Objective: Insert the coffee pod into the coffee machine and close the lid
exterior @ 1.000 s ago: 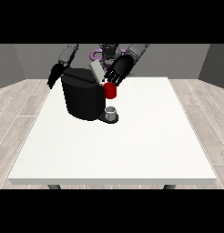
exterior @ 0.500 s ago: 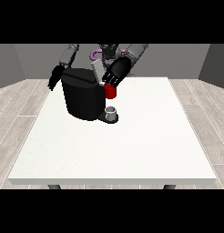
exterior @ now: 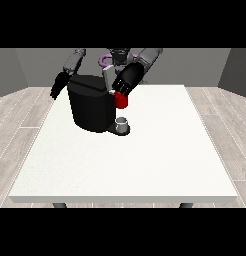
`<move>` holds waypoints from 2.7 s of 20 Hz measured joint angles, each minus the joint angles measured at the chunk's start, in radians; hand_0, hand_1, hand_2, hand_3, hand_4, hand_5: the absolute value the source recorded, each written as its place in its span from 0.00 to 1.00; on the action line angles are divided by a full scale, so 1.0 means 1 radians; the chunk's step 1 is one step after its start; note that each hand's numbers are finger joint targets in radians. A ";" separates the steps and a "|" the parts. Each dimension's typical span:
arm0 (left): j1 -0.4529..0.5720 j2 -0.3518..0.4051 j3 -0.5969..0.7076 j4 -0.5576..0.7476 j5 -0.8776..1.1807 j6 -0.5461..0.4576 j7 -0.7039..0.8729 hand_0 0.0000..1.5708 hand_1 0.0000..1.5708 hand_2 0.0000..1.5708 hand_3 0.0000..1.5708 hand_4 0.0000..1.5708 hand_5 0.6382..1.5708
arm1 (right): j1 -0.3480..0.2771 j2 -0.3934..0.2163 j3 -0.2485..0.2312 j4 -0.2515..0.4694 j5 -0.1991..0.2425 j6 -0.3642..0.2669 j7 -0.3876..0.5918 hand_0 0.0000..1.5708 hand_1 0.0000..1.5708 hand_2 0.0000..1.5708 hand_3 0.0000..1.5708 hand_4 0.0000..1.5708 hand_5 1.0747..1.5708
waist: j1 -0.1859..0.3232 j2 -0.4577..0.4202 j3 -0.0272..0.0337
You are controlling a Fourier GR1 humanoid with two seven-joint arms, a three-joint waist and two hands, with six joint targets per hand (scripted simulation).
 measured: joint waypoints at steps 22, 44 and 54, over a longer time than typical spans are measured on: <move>0.006 0.034 -0.019 0.018 -0.076 0.118 -0.094 0.79 0.79 0.77 0.61 0.00 1.00 | 0.005 0.010 0.026 -0.040 0.019 -0.009 0.020 0.00 0.00 0.00 0.00 0.03 1.00 | -0.027 0.034 0.0004; -0.024 0.091 -0.045 0.011 -0.156 0.195 -0.186 0.00 0.00 0.35 0.29 0.00 1.00 | -0.024 -0.007 0.021 -0.039 0.037 -0.018 0.026 0.00 0.00 0.00 0.00 0.13 1.00 | -0.031 0.083 0.0032; -0.002 0.063 -0.048 0.010 -0.161 0.174 -0.169 0.00 0.00 0.00 0.04 0.00 1.00 | 0.020 -0.004 -0.010 0.025 0.025 -0.032 -0.011 0.00 0.00 0.00 0.00 0.08 1.00 | 0.027 0.021 0.0026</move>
